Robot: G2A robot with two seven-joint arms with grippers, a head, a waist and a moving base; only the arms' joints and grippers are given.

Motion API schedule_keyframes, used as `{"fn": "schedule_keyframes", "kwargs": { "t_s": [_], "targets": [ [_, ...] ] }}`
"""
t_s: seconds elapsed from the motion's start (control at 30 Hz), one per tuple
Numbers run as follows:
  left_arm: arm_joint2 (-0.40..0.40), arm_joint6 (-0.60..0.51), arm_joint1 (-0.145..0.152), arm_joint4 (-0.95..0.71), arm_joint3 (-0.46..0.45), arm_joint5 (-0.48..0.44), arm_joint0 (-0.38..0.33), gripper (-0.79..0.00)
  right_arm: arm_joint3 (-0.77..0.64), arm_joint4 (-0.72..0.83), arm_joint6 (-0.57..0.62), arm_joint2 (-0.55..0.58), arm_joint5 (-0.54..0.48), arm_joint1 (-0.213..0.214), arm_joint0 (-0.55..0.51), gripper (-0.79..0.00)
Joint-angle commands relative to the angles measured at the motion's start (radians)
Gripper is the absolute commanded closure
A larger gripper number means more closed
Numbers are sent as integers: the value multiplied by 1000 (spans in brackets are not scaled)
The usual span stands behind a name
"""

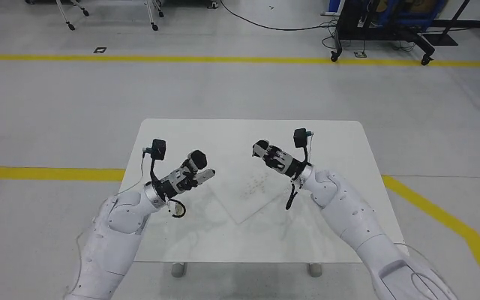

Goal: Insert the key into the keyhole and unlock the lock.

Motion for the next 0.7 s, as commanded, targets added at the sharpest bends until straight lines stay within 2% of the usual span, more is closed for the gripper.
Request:
{"fn": "schedule_keyframes", "kwargs": {
  "t_s": [0.0,0.07,0.13,0.2,0.27,0.33,0.53,0.67],
  "targets": [
    [26,-130,5,-197,28,14,-27,-785,4,68,53,-10,4,-4,7,0],
    [40,-211,9,-282,63,25,-59,-779,9,129,103,-27,-1,-10,14,0],
    [60,-249,8,-304,90,34,-83,-542,16,187,146,-41,-7,-16,21,0],
    [82,-262,6,-293,104,38,-102,-376,25,235,182,-52,-11,-21,29,0],
    [105,-261,3,-268,111,46,-114,-308,34,286,216,-63,-20,-26,35,0],
    [122,-246,0,-233,117,68,-124,-277,43,329,248,-71,-30,-30,41,0],
    [162,-178,-9,-148,126,126,-140,-271,68,421,332,-95,-43,-40,61,0],
    [188,-155,-14,-139,122,152,-146,-240,82,446,359,-108,-50,-47,70,0]
  ]
}}
